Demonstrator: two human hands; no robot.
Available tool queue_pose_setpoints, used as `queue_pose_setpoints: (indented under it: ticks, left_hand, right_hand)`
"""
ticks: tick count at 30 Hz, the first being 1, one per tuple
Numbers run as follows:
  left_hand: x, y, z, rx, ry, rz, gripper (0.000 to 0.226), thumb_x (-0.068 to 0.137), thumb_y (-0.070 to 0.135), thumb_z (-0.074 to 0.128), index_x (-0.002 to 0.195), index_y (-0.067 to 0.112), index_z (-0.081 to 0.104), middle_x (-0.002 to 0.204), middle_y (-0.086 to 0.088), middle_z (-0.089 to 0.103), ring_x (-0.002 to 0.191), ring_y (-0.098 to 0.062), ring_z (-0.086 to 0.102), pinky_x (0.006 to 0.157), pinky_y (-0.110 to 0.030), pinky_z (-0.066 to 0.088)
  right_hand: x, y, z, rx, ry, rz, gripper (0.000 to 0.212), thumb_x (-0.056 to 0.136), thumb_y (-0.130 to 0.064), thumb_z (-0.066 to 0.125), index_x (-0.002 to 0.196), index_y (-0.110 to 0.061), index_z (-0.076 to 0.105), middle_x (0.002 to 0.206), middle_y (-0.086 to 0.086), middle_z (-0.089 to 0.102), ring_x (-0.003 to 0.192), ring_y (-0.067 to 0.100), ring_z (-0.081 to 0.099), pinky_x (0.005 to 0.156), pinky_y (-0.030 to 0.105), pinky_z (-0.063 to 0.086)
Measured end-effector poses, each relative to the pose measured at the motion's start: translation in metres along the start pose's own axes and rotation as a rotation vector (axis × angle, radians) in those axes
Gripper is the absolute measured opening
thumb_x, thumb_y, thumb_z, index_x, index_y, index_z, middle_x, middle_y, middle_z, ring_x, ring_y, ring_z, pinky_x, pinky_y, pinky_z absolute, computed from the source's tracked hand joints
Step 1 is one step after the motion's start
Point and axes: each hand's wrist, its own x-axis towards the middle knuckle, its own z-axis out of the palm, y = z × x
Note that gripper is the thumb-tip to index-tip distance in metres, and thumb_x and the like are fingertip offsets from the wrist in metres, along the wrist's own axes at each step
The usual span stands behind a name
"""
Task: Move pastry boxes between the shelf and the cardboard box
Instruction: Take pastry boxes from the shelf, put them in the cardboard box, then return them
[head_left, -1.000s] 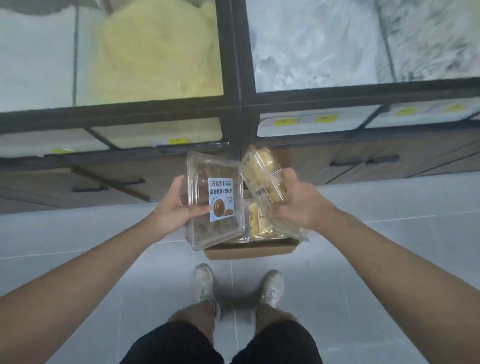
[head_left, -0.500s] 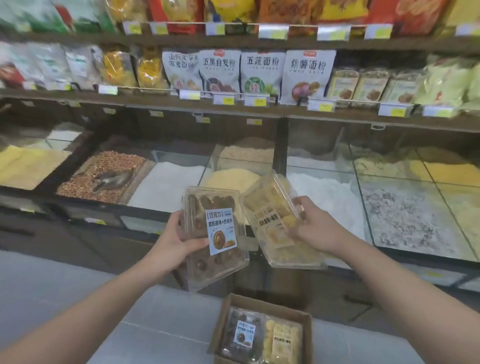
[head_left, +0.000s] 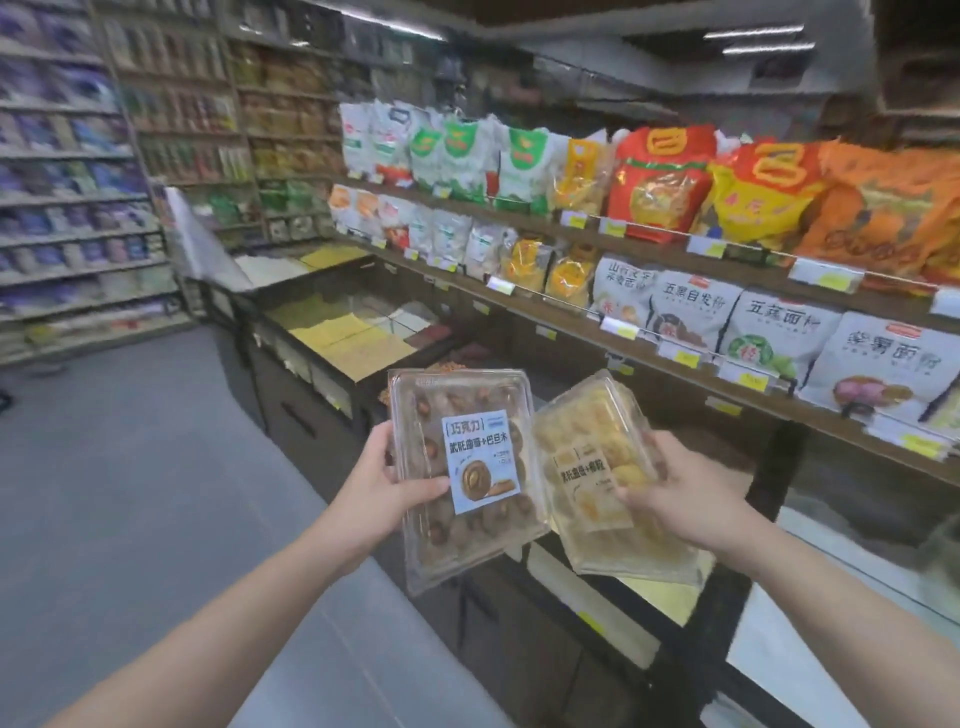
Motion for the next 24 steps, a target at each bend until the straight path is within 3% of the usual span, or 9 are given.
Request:
queue_pose_setpoints:
  ticks: [4,8,10,13,16,20,24]
  left_hand:
    - [-0.031,0.02,-0.066,-0.031,0.127,0.023,0.067,0.086,0.001,0.078,0.137,0.029,0.045,0.126,0.001,0.073,0.112,-0.019,0.073,0.074,-0.039,0.064]
    - [-0.073,0.031,-0.146,-0.043,0.223,0.039,0.064,0.087,0.002,0.077,0.135,0.031,0.046,0.121,0.003,0.076,0.108,-0.023,0.075,0.085,-0.06,0.061]
    - [-0.097,0.037,-0.191,-0.044,0.28,0.045,0.062,0.087,0.001,0.077,0.132,0.032,0.046,0.116,0.004,0.078,0.104,-0.024,0.077,0.087,-0.061,0.06]
    - [-0.139,0.044,-0.263,-0.044,0.358,0.059,0.061,0.086,0.003,0.08,0.129,0.03,0.047,0.115,0.001,0.079,0.101,-0.027,0.077,0.078,-0.052,0.063]
    - [-0.185,0.049,-0.332,-0.044,0.461,0.072,0.063,0.085,0.003,0.081,0.131,0.03,0.047,0.115,0.001,0.078,0.099,-0.026,0.078,0.069,-0.043,0.062]
    - [-0.265,0.053,-0.419,-0.033,0.615,0.109,0.08,0.069,0.02,0.09,0.135,0.032,0.046,0.121,0.003,0.077,0.111,-0.025,0.074,0.097,-0.062,0.055]
    - [-0.357,0.046,-0.494,-0.062,0.801,0.17,0.089,0.065,0.017,0.095,0.14,0.027,0.048,0.128,-0.002,0.074,0.117,-0.026,0.072,0.103,-0.056,0.054]
  right_hand:
    - [0.024,-0.058,0.053,0.024,-0.09,-0.075,0.062,0.084,-0.029,0.077,0.136,-0.029,0.043,0.124,-0.006,0.064,0.112,0.019,0.063,0.098,0.049,0.054]
    - [0.04,-0.128,0.118,0.054,-0.203,-0.152,0.06,0.085,-0.028,0.078,0.135,-0.029,0.046,0.123,-0.009,0.065,0.113,0.017,0.063,0.101,0.051,0.052]
    - [0.042,-0.168,0.157,0.049,-0.238,-0.207,0.057,0.085,-0.027,0.079,0.132,-0.029,0.047,0.123,-0.009,0.066,0.11,0.015,0.065,0.098,0.049,0.054]
    - [0.031,-0.233,0.224,0.059,-0.311,-0.301,0.054,0.086,-0.022,0.079,0.128,-0.03,0.046,0.116,-0.013,0.066,0.103,0.006,0.065,0.092,0.038,0.055]
    - [0.017,-0.291,0.294,0.102,-0.397,-0.372,0.056,0.087,-0.016,0.078,0.131,-0.027,0.046,0.117,-0.013,0.066,0.106,0.008,0.064,0.096,0.039,0.052]
    - [-0.014,-0.37,0.395,0.137,-0.556,-0.443,0.057,0.085,-0.015,0.079,0.132,-0.029,0.048,0.117,-0.009,0.069,0.108,0.014,0.067,0.099,0.047,0.054]
    - [-0.059,-0.446,0.496,0.182,-0.736,-0.523,0.057,0.081,-0.011,0.081,0.129,-0.027,0.054,0.118,-0.005,0.072,0.107,0.016,0.07,0.097,0.049,0.055]
